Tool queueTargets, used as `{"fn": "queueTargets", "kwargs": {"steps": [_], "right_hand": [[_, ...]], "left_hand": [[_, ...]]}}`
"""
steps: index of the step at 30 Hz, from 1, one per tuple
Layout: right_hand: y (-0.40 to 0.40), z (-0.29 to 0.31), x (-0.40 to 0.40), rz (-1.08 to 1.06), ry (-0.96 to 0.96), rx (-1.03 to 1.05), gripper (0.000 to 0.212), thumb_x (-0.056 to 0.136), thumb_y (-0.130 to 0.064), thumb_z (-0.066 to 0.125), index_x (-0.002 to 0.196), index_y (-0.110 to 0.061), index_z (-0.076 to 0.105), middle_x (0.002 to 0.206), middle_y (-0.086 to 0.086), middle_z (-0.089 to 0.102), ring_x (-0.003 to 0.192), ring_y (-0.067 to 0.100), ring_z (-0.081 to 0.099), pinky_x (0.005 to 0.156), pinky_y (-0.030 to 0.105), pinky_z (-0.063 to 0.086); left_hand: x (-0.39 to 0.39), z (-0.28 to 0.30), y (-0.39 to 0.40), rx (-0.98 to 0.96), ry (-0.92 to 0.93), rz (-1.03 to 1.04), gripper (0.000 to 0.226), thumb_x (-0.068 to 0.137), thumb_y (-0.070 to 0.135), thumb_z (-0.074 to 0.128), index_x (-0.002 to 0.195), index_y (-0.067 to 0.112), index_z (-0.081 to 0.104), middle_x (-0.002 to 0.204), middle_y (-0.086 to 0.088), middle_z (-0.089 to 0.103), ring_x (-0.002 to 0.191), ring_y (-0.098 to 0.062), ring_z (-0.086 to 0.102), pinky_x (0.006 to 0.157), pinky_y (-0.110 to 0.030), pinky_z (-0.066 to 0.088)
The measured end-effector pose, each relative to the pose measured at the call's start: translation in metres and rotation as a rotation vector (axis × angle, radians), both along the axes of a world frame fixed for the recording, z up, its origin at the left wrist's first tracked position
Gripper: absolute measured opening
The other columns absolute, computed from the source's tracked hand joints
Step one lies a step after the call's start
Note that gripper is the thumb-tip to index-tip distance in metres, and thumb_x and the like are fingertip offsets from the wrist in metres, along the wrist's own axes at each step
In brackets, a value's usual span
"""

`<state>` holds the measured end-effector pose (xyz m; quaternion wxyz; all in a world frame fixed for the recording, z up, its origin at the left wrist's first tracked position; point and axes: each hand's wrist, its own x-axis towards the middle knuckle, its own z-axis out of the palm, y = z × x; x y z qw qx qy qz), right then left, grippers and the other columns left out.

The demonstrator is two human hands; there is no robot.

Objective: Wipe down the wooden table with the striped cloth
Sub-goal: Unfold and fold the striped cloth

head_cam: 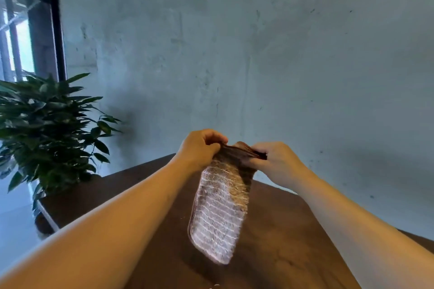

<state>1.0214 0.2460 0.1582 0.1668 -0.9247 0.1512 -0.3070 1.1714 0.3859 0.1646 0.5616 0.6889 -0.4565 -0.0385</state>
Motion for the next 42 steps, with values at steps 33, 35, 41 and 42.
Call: {"fn": "queueTargets", "kwargs": {"steps": [33,35,41,42], "right_hand": [[-0.030,0.022,0.263,-0.097,0.148,0.346,0.012,0.094,-0.021,0.064,0.098,-0.023,0.075,0.088,-0.005,0.077,0.082,0.014,0.072,0.071,0.027,0.057],[-0.030,0.027,0.269,-0.150,0.135,0.290,0.012,0.095,-0.024,0.062,0.096,-0.028,0.074,0.085,-0.011,0.077,0.074,0.006,0.070,0.064,0.021,0.054],[-0.033,0.017,0.310,-0.472,0.131,0.028,0.017,0.096,-0.038,0.059,0.089,-0.030,0.073,0.082,-0.017,0.073,0.074,0.002,0.064,0.065,0.025,0.042],[-0.034,0.013,0.319,-0.507,0.125,0.020,0.018,0.097,-0.037,0.058,0.089,-0.029,0.072,0.078,-0.016,0.072,0.072,0.004,0.065,0.064,0.027,0.042]], "left_hand": [[0.408,-0.004,-0.032,0.026,-0.141,0.124,0.018,0.094,0.012,0.057,0.093,0.027,0.067,0.089,0.008,0.065,0.081,-0.009,0.060,0.063,-0.016,0.043],[0.419,-0.002,-0.044,0.019,-0.153,0.104,0.017,0.094,0.012,0.056,0.094,0.026,0.066,0.091,0.007,0.064,0.081,-0.008,0.057,0.061,-0.013,0.037],[0.457,-0.017,-0.082,0.027,-0.005,-0.056,0.024,0.095,0.003,0.045,0.091,0.020,0.061,0.086,-0.004,0.064,0.065,-0.012,0.061,0.052,-0.020,0.045],[0.465,-0.020,-0.089,0.029,0.055,-0.093,0.026,0.096,0.002,0.042,0.090,0.021,0.058,0.088,-0.008,0.065,0.064,-0.014,0.065,0.051,-0.023,0.048]]}}
